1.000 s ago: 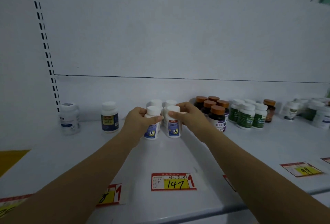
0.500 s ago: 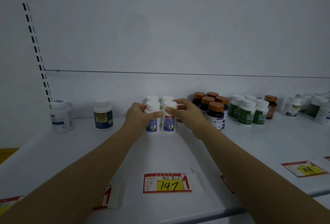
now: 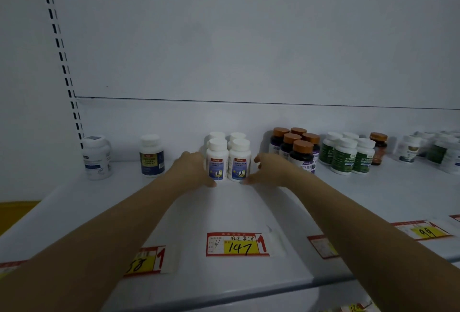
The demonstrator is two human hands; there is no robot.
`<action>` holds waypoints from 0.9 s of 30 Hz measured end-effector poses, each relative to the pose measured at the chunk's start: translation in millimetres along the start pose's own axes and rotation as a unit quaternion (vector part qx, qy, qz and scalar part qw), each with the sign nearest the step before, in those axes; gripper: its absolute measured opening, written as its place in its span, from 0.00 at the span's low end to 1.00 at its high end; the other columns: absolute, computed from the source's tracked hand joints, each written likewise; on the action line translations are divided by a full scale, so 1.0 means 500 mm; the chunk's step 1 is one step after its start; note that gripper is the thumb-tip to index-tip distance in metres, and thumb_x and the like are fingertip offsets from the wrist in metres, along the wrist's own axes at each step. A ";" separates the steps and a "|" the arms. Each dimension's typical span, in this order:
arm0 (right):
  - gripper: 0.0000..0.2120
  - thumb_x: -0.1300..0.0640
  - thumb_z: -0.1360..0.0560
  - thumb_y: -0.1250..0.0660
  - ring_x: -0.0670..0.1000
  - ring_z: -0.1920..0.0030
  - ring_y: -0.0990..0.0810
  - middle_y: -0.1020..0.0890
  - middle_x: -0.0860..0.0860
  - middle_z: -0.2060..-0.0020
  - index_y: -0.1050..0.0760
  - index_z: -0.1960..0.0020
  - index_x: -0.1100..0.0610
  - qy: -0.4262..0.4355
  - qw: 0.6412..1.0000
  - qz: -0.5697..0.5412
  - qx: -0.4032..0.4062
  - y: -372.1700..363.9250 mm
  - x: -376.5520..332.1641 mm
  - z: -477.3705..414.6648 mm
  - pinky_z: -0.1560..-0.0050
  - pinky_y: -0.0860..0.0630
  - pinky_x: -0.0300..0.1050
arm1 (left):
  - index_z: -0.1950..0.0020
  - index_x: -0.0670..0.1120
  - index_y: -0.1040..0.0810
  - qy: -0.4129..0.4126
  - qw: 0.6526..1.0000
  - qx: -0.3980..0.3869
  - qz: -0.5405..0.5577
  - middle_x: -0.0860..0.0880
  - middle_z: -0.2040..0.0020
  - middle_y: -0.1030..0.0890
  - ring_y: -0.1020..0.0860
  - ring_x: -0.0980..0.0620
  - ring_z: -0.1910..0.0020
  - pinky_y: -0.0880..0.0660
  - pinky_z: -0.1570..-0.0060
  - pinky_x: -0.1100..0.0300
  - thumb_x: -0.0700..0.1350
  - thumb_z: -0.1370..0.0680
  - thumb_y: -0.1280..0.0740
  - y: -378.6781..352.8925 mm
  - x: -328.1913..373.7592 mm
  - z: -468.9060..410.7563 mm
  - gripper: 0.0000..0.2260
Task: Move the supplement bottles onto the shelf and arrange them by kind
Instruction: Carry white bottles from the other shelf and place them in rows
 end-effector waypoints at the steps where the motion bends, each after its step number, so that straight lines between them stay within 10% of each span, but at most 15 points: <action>1: 0.31 0.46 0.27 0.30 0.55 0.37 0.25 0.25 0.56 0.35 0.33 0.30 0.60 -0.002 0.999 0.049 -0.019 0.003 -0.003 0.010 0.38 0.28 0.45 | 0.33 0.41 0.31 -0.008 0.999 -0.011 -0.051 0.42 0.35 0.27 0.27 0.45 0.38 0.30 0.45 0.57 0.51 0.27 0.29 0.006 0.006 0.013 0.27; 10: 0.23 0.49 0.22 0.37 0.55 0.37 0.25 0.24 0.57 0.36 0.30 0.31 0.61 0.027 0.989 0.145 -0.008 0.045 -0.035 0.110 0.36 0.30 0.45 | 0.35 0.45 0.27 -0.087 0.980 -0.051 -0.169 0.44 0.41 0.22 0.24 0.48 0.46 0.31 0.51 0.60 0.54 0.24 0.34 0.014 0.068 0.064 0.22; 15: 0.19 0.52 0.21 0.37 0.54 0.43 0.24 0.22 0.57 0.40 0.27 0.35 0.61 0.001 0.990 0.143 0.008 0.115 0.035 0.205 0.46 0.30 0.42 | 0.45 0.41 0.22 -0.183 0.965 -0.072 -0.176 0.50 0.65 0.27 0.29 0.53 0.63 0.32 0.56 0.60 0.53 0.23 0.35 -0.025 0.234 0.093 0.16; 27: 0.19 0.50 0.23 0.36 0.57 0.39 0.26 0.23 0.58 0.39 0.25 0.37 0.61 -0.228 0.962 0.134 0.071 0.263 0.578 0.582 0.41 0.28 0.46 | 0.42 0.44 0.25 -0.368 0.910 -0.105 -0.162 0.45 0.45 0.22 0.26 0.48 0.53 0.29 0.54 0.56 0.58 0.23 0.37 -0.284 0.763 0.270 0.20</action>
Point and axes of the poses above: each hand's wrist, its own z-axis away from the middle knuckle, its own y-axis out of the back of the hand, x = y × z, the point moved 4 cm from there along -z, towards the middle knuckle
